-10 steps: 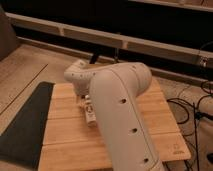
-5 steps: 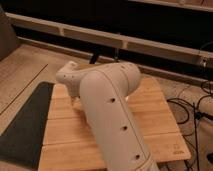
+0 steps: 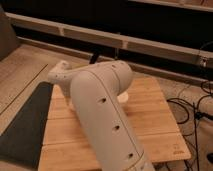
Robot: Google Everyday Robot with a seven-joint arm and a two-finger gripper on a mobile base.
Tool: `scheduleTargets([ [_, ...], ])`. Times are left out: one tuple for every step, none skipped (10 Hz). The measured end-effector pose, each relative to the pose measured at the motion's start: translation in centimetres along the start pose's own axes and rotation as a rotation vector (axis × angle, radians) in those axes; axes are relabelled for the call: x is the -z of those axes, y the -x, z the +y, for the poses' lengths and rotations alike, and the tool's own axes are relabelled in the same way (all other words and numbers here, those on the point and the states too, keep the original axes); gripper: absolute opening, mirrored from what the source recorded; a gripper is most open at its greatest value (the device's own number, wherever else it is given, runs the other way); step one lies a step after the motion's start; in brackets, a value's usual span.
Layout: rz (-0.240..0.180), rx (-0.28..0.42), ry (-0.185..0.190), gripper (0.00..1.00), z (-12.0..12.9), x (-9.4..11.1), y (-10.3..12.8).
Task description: Stand the bottle upright
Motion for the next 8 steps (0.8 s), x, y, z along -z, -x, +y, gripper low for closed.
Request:
scheduleTargets([
  [-0.010,0.022,-0.012,0.65,0.6,0.5,0.4],
  [-0.022,0.039,-0.009,0.65,1.4,1.1,0.8],
  [-0.026,0.045,0.005,0.65,2.2,1.4,0.8],
  [-0.014,0.038,0.015,0.65,2.5,1.3,0.1],
  [0.002,0.022,0.018,0.65,2.1,0.9,-0.7],
  [0.020,-0.001,0.018,0.65,1.2,0.3,-1.7],
  [0.048,-0.034,0.015,0.65,-0.4,-0.9,-3.1],
  [0.062,-0.051,0.015,0.65,-1.4,-1.6,-3.8],
])
